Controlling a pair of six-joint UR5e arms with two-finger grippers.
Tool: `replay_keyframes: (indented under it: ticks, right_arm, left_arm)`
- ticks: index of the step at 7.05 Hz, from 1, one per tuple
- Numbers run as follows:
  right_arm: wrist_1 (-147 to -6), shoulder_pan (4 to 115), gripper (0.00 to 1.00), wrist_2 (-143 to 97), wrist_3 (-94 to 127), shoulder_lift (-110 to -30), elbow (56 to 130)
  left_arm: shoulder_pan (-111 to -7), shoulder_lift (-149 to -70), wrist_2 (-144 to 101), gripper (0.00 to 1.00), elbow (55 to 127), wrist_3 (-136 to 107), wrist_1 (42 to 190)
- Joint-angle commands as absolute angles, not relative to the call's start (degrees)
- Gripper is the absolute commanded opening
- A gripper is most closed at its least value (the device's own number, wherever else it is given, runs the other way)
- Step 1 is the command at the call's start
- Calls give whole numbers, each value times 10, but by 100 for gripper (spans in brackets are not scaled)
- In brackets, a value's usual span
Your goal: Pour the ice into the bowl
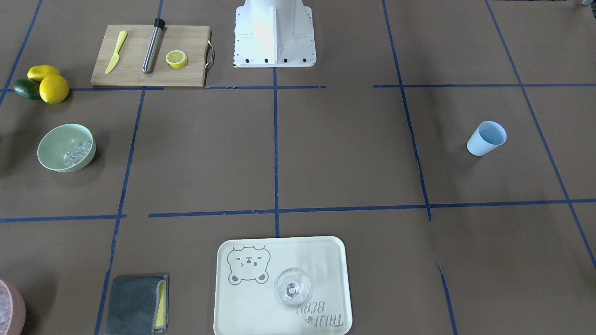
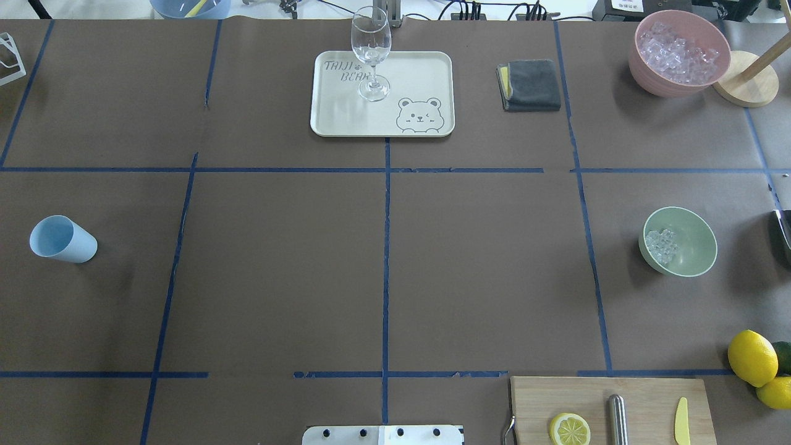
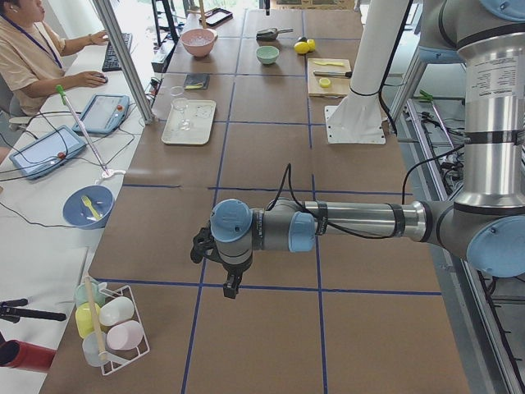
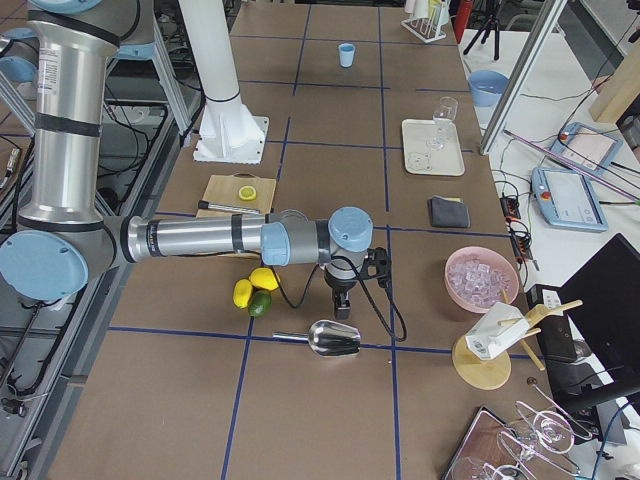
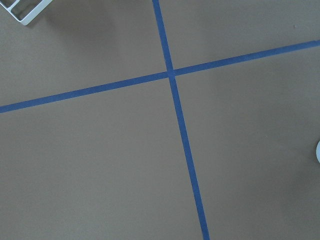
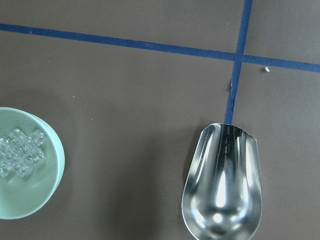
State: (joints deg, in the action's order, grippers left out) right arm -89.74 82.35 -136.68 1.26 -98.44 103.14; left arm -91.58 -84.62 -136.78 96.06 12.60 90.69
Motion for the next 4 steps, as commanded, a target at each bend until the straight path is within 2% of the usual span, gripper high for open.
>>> replay_keyframes:
  ticks: [1, 4]
  right_arm:
    - [-897, 824, 100, -1366, 12, -985, 1030]
    - [-897, 825, 100, -1365, 11, -990, 1031]
  left_arm:
    - [-915, -846, -1368, 100, 960, 127, 907]
    - [-915, -843, -1368, 100, 959, 127, 906]
